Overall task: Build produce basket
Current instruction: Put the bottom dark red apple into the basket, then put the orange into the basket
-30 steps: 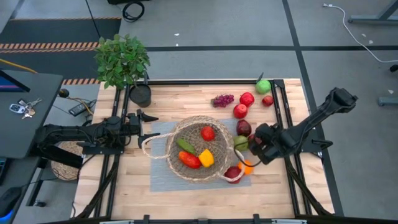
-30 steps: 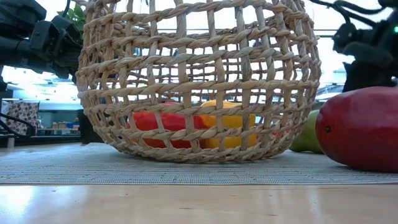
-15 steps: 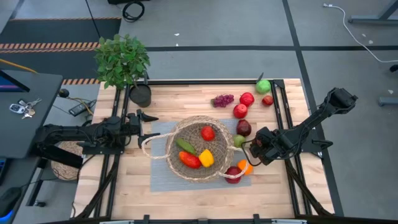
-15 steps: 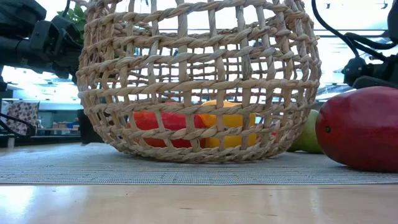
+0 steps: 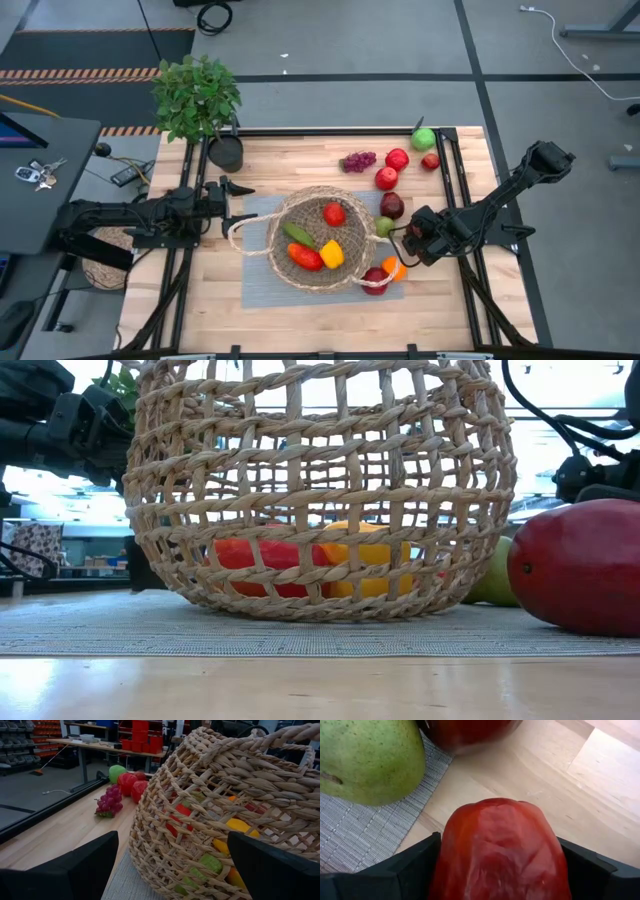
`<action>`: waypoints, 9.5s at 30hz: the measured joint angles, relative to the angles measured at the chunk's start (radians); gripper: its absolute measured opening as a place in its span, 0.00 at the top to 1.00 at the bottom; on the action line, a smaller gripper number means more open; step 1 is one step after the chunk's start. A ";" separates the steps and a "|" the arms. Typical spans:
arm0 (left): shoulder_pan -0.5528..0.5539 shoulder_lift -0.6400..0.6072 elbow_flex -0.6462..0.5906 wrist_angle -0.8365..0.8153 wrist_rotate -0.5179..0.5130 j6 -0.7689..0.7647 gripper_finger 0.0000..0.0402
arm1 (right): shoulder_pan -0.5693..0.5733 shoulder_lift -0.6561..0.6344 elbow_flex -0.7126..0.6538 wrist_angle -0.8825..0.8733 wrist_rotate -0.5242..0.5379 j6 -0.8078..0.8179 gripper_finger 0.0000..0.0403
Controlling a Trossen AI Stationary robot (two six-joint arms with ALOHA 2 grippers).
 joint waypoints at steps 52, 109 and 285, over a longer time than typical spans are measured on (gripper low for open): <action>0.000 0.000 0.000 0.000 0.000 -0.001 0.05 | -0.045 0.177 0.957 0.783 0.171 -1.478 0.14; 0.000 0.000 0.000 0.000 0.000 -0.001 0.05 | 0.241 0.056 0.283 0.313 0.108 -0.677 0.14; 0.000 0.000 0.000 0.000 0.000 0.000 0.05 | -0.308 0.819 1.458 -0.049 -0.214 -1.673 0.31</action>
